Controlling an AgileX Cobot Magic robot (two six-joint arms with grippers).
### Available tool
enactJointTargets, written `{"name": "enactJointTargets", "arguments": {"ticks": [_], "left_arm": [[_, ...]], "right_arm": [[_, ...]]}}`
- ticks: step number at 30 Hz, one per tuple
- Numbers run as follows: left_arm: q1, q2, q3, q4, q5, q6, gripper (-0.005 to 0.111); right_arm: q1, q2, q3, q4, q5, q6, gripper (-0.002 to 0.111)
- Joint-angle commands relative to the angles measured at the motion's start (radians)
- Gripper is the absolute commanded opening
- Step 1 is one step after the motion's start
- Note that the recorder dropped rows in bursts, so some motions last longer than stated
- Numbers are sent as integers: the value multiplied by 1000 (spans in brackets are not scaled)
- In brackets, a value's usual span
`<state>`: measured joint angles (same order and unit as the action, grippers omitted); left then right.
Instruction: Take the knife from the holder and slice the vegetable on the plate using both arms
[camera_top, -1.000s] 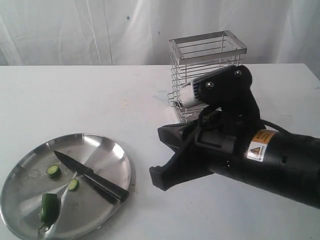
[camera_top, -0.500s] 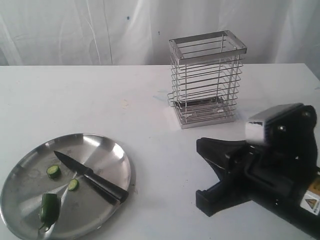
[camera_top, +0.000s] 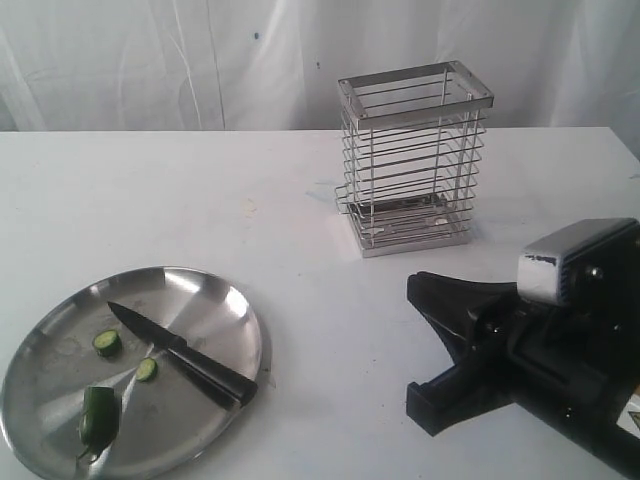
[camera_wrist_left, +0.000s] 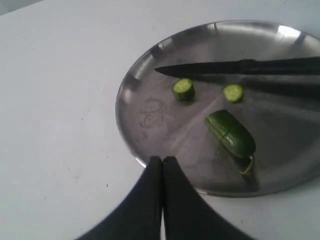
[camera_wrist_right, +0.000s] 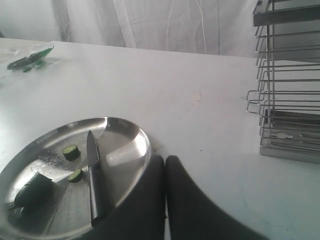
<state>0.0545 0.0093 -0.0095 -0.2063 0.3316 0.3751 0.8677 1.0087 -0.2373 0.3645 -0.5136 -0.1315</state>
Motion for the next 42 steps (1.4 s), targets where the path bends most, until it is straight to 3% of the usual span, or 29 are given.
{"name": "enactJointTargets", "arguments": {"ticks": [1,11,17,22,28,36,37,42], "left_arm": [[-8,-9,9,11,-103,-1,0],[-8,-9,9,11,-122,-1,0],[-8,-9,9,11,-122,-1,0],[-8,-9,9,11,-122,-1,0],[-8,-9,9,11,-122,-1,0],[-8,-9,9,11,-122,-1,0],[-8,-9,9,11,-122,-1,0],[-8,-9,9,11,-123,-1,0]], "right_arm": [[-1,1,6,-2,-10,4,0],[-1,0,6,-2,-5,4,0],[-30,-147,6,-2,19,-5,0],[-196,-276,6,-2,81,-99,0],[-409,-496,17,-6,579,-214,0],[-655,-934,237,25,613,-236,0],[-676,-975,237,11,686,-236,0],[-876,-1009,237,-60,777,-164,0]]}}
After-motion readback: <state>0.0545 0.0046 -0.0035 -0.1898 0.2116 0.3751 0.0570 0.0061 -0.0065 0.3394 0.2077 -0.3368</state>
